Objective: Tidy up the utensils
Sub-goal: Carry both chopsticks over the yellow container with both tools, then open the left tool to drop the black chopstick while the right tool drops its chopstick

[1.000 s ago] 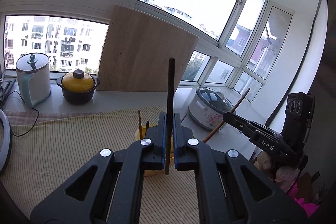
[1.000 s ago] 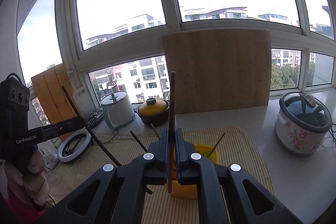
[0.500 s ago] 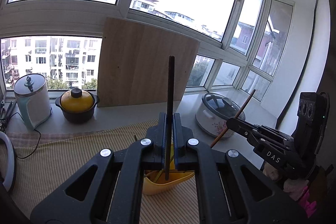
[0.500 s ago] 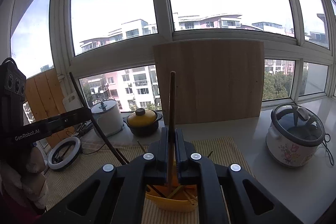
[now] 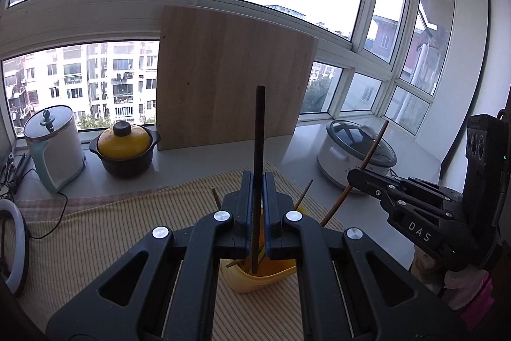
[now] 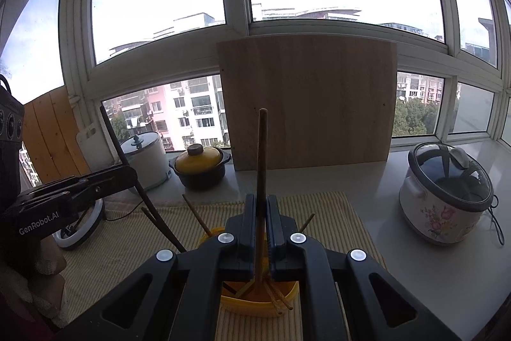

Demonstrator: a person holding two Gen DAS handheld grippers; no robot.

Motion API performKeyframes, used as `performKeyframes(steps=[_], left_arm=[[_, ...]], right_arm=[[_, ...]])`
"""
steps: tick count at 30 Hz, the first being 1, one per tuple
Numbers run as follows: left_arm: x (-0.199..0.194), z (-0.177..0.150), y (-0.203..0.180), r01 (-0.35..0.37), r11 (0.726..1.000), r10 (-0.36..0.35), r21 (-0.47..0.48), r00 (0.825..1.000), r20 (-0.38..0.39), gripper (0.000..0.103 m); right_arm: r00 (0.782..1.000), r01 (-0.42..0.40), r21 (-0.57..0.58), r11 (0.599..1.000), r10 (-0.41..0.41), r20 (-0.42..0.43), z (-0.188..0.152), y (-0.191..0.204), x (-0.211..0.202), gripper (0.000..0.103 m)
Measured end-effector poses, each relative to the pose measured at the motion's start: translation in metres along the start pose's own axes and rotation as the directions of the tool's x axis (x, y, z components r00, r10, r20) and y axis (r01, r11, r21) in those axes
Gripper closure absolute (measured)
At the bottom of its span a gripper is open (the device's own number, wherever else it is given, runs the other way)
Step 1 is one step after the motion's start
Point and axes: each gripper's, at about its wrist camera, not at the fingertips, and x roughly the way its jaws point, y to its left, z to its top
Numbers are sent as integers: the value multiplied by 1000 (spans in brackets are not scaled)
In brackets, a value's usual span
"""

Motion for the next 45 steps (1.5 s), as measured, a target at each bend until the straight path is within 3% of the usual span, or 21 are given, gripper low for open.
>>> performKeyframes(steps=[19,21,23,26,37,39,45], left_arm=[[9,-19,1,-26,1000,27,14,999,-40,100],[7,-20,0,-31,999,32,22,999,-35,100],[5,-21,-1,-37,999,38,30,999,-29,97],[-2,-23,-1,-39,999,40,36,999,-13,80],[-20,-29,3,-52,998,51,45,999,15,79],[-25,-31,4,-52,998,51,42,998,24,70],[-40,-37,5,-75,995,72,59,996,50,67]], right_arm=[[997,36,15,999,-35,-70,-19,-6,19,98],[997,39,17,999,-38,-67,-19,-6,17,92],[998,42,23,999,-40,-56,-19,-7,15,79],[998,42,31,999,-40,-51,-19,-8,12,79],[998,57,21,998,-57,-14,-24,-2,-7,70],[998,59,22,998,-59,-6,-25,-1,-10,65],[997,72,14,997,-72,11,-29,5,-18,57]])
